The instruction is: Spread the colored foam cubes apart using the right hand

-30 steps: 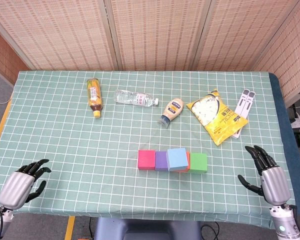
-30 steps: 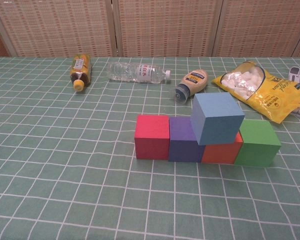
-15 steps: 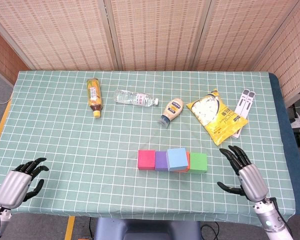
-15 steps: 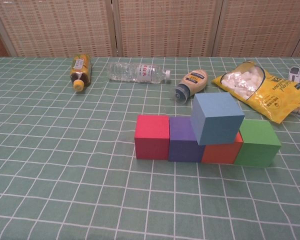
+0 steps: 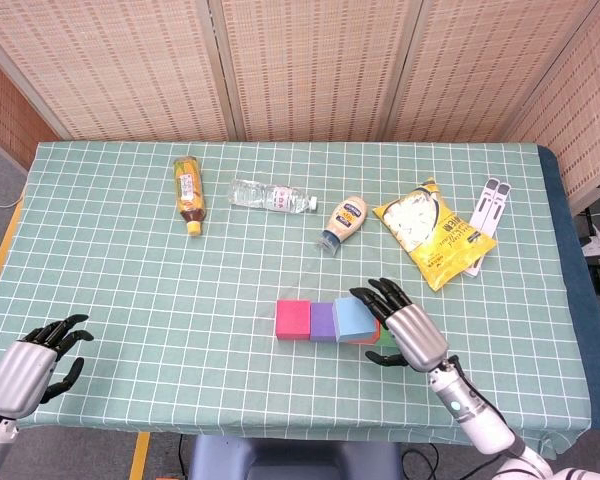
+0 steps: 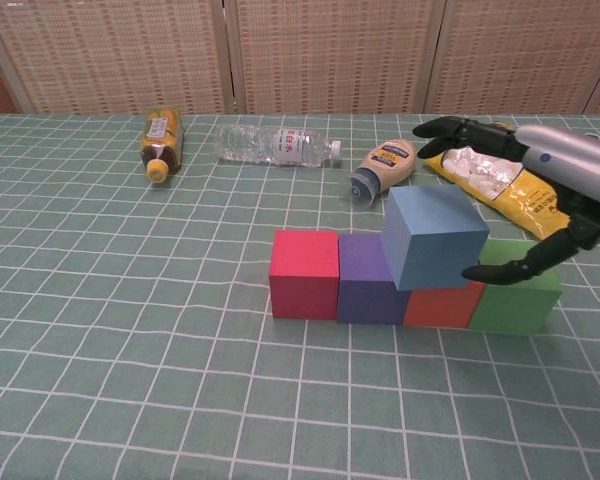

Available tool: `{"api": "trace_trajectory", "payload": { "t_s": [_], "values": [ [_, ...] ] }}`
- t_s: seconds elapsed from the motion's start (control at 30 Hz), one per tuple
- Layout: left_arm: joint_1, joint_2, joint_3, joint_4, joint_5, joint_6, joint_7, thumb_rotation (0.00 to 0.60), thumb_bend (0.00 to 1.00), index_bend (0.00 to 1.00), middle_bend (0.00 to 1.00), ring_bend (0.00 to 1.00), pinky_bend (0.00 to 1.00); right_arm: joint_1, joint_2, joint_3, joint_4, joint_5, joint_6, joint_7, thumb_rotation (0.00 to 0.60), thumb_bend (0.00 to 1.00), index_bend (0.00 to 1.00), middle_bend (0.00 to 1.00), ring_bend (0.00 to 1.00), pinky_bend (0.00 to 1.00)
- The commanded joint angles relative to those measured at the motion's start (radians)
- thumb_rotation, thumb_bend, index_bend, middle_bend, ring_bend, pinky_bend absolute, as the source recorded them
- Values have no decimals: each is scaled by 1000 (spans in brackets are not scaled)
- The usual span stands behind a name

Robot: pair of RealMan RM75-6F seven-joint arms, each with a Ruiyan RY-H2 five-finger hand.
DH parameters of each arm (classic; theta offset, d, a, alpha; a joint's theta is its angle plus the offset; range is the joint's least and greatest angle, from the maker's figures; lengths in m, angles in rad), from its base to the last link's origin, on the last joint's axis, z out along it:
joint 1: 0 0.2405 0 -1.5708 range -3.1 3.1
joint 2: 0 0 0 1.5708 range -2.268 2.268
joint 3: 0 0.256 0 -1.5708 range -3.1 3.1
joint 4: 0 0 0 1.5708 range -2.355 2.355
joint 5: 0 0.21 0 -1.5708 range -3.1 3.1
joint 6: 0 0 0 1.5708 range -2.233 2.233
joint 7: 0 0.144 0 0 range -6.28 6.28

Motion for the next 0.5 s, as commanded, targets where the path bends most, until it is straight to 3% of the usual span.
{"api": "trace_trajectory", "payload": {
  "t_s": [0.03,0.5],
  "values": [
    [0,0,0,0,2,2,-1,600,476,378,215,288,451,46,-60,36,-11,50,-43,-65,600,48,72,112,34,15],
    [3,0,-2,6,10,13,-7,600,475,385,231,288,451,99,-157,59,37,185,-102,-170,600,48,115,111,34,5]
  ]
}}
